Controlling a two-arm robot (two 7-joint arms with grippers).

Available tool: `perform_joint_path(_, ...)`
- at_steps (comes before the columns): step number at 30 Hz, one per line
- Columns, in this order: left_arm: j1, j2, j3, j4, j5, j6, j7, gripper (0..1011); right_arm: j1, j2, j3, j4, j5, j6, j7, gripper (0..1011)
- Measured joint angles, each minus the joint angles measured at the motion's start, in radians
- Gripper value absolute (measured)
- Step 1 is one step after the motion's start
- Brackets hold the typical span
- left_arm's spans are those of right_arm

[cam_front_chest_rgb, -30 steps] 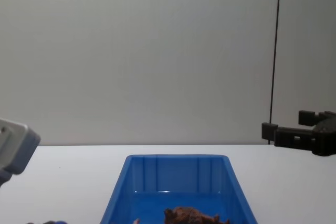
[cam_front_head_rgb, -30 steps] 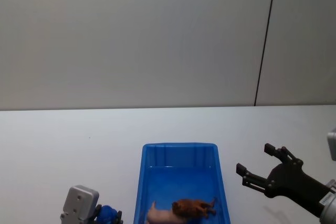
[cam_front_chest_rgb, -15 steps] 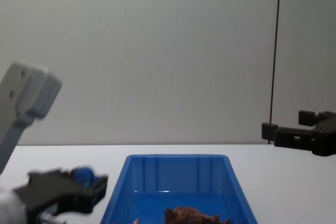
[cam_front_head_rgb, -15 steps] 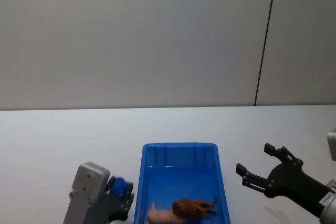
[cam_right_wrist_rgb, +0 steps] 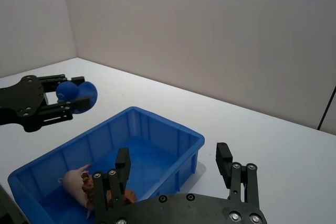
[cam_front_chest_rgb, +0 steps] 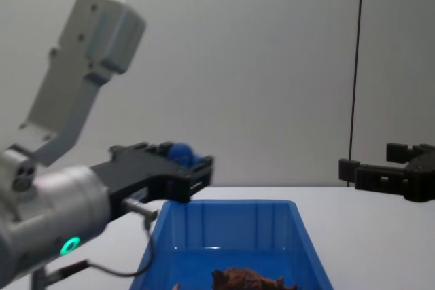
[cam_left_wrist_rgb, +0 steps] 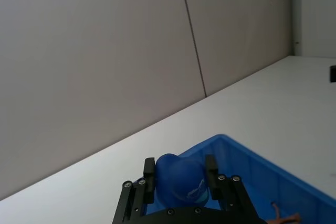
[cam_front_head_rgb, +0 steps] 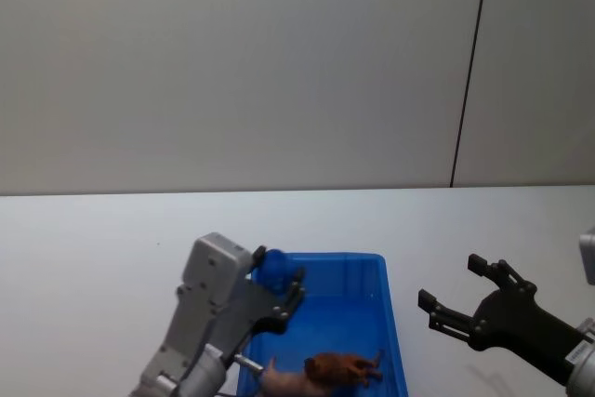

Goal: Pick up the two dolls from the table and place them into the box.

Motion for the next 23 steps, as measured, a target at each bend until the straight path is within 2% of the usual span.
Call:
perform_joint_path(5, -0.025, -0.027, 0.01, 0.012, 0.015, -0.012, -0.043, 660, 0.0, 0.0, 0.0, 0.0, 0.0, 0.0, 0.0, 1001)
perform_joint_path(7, -0.036, -0.041, 0.016, 0.017, 0.019, -0.017, -0.064, 746, 0.0, 0.0, 0.0, 0.0, 0.0, 0.0, 0.0, 1001)
perform_joint_path(15, -0.042, -0.046, 0.018, 0.009, 0.02, -0.031, -0.1, 972, 0.0, 0.0, 0.0, 0.0, 0.0, 0.0, 0.0, 1001)
perform_joint_path(17, -0.039, -0.042, 0.017, 0.003, 0.018, -0.034, -0.103, 1001, 0.0, 0.0, 0.0, 0.0, 0.0, 0.0, 0.0, 1001)
perform_joint_path(23, -0.025, -0.026, 0.01, -0.021, 0.01, -0.046, -0.115, 1001, 0.0, 0.0, 0.0, 0.0, 0.0, 0.0, 0.0, 1001)
